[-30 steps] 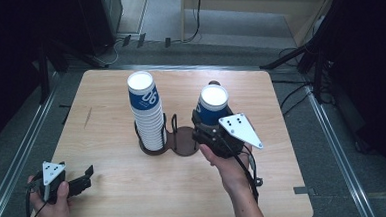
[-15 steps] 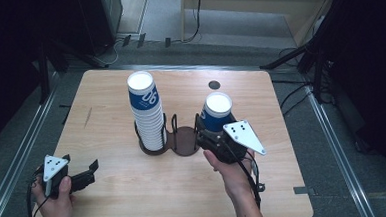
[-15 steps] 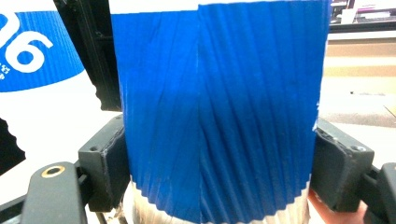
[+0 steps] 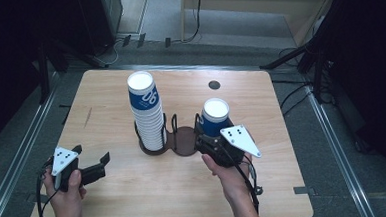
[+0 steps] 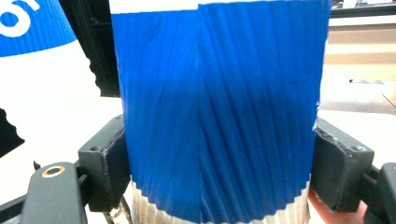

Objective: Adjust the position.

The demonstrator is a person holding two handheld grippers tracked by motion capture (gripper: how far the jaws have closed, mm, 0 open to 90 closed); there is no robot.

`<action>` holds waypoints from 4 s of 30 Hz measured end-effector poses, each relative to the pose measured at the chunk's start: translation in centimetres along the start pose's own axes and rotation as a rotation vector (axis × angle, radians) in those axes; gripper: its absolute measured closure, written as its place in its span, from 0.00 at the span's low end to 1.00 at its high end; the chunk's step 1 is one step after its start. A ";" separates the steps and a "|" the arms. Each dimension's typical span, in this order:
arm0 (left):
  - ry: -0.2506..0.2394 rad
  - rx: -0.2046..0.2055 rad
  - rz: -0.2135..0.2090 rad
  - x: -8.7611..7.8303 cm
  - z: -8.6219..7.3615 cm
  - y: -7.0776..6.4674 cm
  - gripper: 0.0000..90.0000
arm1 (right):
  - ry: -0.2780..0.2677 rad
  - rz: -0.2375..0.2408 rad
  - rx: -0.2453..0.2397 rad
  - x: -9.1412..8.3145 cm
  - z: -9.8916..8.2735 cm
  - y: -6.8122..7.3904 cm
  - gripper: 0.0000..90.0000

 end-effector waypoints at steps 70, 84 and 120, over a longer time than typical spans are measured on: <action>-0.028 0.153 -0.486 -3.3 3.8 -11.3 0.02 | 0.149 0.062 -0.405 0.4 -8.5 4.5 0.22; -0.015 0.174 -0.525 -3.6 3.6 -12.4 0.02 | 0.168 0.070 -0.494 0.5 -9.2 5.5 0.22; -0.020 0.225 -0.577 -4.2 3.1 -14.0 0.15 | 0.197 0.073 -0.789 1.1 -10.8 8.0 0.22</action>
Point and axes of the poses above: each handheld gripper's, and its own axes: x roughly forward along the jaws, z roughly out of its top, y roughly to its left, the point moved 6 cm from there along x, roughly forward along the jaws, and after that the axes turned 14 degrees about z, right-handed, at the moved point
